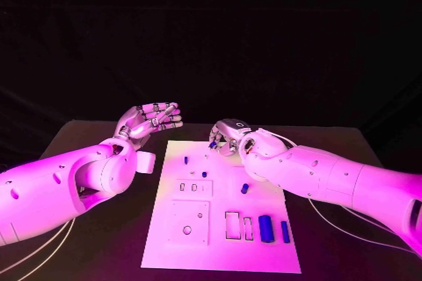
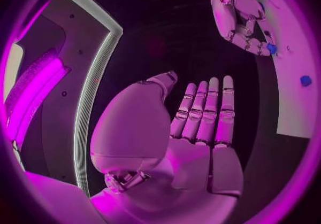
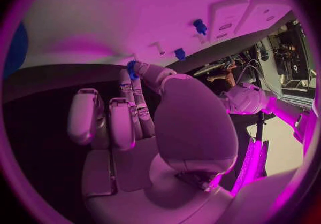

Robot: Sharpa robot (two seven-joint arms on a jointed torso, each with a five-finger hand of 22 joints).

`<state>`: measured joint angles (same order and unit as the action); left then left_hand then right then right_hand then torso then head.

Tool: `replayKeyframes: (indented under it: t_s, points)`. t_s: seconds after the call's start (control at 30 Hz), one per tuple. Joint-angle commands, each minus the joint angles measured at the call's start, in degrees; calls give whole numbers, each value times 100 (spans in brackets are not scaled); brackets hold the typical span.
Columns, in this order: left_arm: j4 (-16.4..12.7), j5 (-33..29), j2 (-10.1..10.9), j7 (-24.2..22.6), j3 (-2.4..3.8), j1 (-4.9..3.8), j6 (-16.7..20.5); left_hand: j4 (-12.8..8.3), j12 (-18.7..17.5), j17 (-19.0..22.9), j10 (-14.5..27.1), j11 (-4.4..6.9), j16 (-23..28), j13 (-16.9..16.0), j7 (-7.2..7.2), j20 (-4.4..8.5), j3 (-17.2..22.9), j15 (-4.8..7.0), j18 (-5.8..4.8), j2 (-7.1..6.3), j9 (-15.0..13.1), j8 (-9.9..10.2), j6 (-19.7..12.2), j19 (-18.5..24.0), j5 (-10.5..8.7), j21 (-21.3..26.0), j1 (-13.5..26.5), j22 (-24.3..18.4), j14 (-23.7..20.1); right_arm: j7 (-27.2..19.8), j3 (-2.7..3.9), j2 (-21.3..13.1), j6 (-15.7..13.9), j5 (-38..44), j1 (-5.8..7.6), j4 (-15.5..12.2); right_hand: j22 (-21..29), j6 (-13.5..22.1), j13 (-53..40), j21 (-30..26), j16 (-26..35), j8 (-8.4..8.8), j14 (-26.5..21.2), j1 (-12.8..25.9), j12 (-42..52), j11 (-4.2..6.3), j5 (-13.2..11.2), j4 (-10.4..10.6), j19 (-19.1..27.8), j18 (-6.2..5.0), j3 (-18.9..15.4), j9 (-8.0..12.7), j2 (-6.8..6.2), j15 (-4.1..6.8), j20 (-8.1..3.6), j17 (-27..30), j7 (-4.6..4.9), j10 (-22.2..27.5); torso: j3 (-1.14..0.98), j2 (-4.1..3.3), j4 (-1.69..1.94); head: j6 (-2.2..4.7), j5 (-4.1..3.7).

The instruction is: Assemble the parts on the task board

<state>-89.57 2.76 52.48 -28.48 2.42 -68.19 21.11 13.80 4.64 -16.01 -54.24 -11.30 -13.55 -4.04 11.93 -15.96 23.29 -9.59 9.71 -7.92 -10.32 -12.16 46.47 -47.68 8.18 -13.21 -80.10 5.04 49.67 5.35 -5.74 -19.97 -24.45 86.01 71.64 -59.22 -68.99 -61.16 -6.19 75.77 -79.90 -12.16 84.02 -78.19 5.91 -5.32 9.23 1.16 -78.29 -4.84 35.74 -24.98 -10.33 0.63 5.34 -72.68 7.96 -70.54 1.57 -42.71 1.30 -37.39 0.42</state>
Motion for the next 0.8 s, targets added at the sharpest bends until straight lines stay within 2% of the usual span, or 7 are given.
replayKeyframes:
  t_s: [0.03, 0.27, 0.37, 0.6, 0.8]
  points:
    - [70, 22, 1, -34, 5, -35, -84, -10, -44, -13, 37, -35, 65, 12, 196, -13, 56, -20, 53, -23, -7, 31, -67, 84, -8, 55, 37, -21, -84, -87, -5, 39, 115, -18, -6, 51, 7, 39, -24, 5, -37, -26, 291, 31, -6, 131, 11, 0, 9, 31, 25, -7, -31, -13, 9, 3, 6, -104, 1, -2, 1, -10, 2]
    - [221, 20, 14, -46, 7, -73, -74, -62, -103, -3, 266, -108, 344, 33, 222, -58, 88, -112, 22, -30, 3, 79, -171, 312, -10, 205, 66, -98, -331, -105, -15, 130, 146, -37, -21, 170, 16, 57, -25, -3, -37, -20, 290, 39, -18, 126, 10, -8, 18, 28, 29, -11, -45, -17, 13, 9, 11, -93, 1, 0, 3, -10, 13]
    - [295, 15, 26, -61, 10, -88, -48, -86, -114, -1, 465, -163, 426, 44, 187, -61, 88, -144, 9, -33, 14, 113, -242, 344, -9, 234, 73, -103, -349, -117, -18, 191, 181, -63, -29, 235, 35, 79, -26, -18, -37, -12, 287, 53, -35, 117, 10, -11, 33, 23, 35, -16, -55, -24, 18, 16, 19, -78, 0, 3, -8, -8, 8]
    - [409, -1, 32, -78, 19, -113, -30, -90, -113, 0, 502, -170, 442, 45, 183, -62, 87, -151, 7, -31, 15, 116, -251, 344, -8, 236, 74, -102, -354, -107, -23, 251, 211, -84, -42, 273, 71, 132, -27, -49, -29, 10, 279, 84, -75, 97, 9, -20, 65, 14, 49, -26, -83, -41, 33, 45, 39, -38, 2, 1, 8, -12, 17]
    - [450, -5, 25, -87, 21, -123, -11, -98, -114, 1, 559, -181, 462, 45, 185, -61, 88, -157, 6, -29, 16, 120, -261, 339, -7, 235, 72, -100, -355, -89, -25, 268, 208, -86, -45, 278, 140, 226, -21, -109, -8, 56, 259, 117, -155, 54, 9, -61, 126, -4, 71, -33, -169, -76, 63, 101, 80, 53, 1, 1, -12, 0, 68]
